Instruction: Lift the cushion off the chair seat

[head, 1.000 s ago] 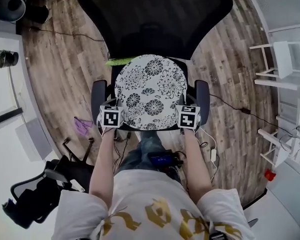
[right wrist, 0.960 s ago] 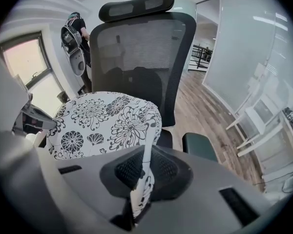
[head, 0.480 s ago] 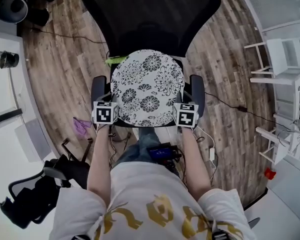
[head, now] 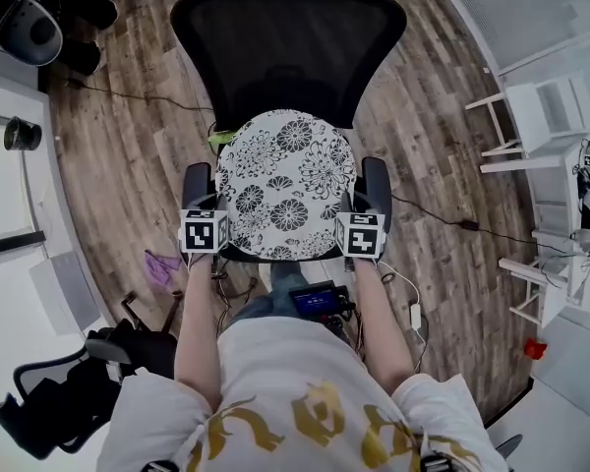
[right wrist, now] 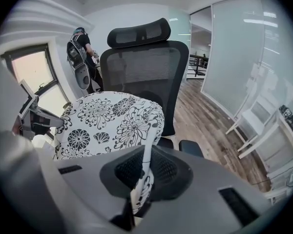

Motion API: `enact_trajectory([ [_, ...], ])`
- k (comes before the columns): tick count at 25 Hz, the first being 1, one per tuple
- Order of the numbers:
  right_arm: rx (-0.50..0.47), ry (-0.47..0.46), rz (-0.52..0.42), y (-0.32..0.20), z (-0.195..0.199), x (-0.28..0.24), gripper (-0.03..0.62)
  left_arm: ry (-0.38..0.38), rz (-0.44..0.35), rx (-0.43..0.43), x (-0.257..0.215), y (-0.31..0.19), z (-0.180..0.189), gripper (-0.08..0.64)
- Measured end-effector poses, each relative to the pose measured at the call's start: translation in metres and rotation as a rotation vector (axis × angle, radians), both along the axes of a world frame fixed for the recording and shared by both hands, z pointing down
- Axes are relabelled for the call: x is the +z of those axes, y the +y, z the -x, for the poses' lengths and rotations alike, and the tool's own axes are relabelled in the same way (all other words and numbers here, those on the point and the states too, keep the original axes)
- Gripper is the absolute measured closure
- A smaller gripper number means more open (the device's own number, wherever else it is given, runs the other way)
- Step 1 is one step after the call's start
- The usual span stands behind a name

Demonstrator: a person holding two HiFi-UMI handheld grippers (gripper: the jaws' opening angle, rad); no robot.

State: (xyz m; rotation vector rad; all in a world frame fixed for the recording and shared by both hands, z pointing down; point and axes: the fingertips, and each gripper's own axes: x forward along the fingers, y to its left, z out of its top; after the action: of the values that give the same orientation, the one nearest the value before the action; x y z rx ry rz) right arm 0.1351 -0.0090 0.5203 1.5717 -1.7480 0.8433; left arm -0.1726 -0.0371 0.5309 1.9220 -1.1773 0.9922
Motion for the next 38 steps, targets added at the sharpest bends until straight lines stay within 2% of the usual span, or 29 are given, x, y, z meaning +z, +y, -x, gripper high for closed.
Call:
enact_trajectory([
  [4,0.074,-0.082,-0.008,0.006,-0.006,-0.018,0.568,0.059,-0.013,-0.042,-0.016,0.004,0.0,0.541],
  [6,0.078,-0.103,-0.016,0.009,-0.006,-0.026,0.568,0.074,-0.02,-0.049,-0.024,0.006,0.0,0.541],
  [10,0.046,-0.072,-0.045,0.013,-0.008,-0.038,0.568,0.07,-0.042,-0.038,-0.04,0.003,-0.001,0.541],
  [18,0.061,-0.049,-0.098,0.02,-0.019,-0.053,0.568,0.074,-0.091,-0.069,-0.064,-0.006,0.013,0.541],
  [38,0.056,-0.018,-0.166,0.025,-0.027,-0.077,0.571,0.091,-0.127,-0.068,-0.085,-0.002,0.014,0.541],
])
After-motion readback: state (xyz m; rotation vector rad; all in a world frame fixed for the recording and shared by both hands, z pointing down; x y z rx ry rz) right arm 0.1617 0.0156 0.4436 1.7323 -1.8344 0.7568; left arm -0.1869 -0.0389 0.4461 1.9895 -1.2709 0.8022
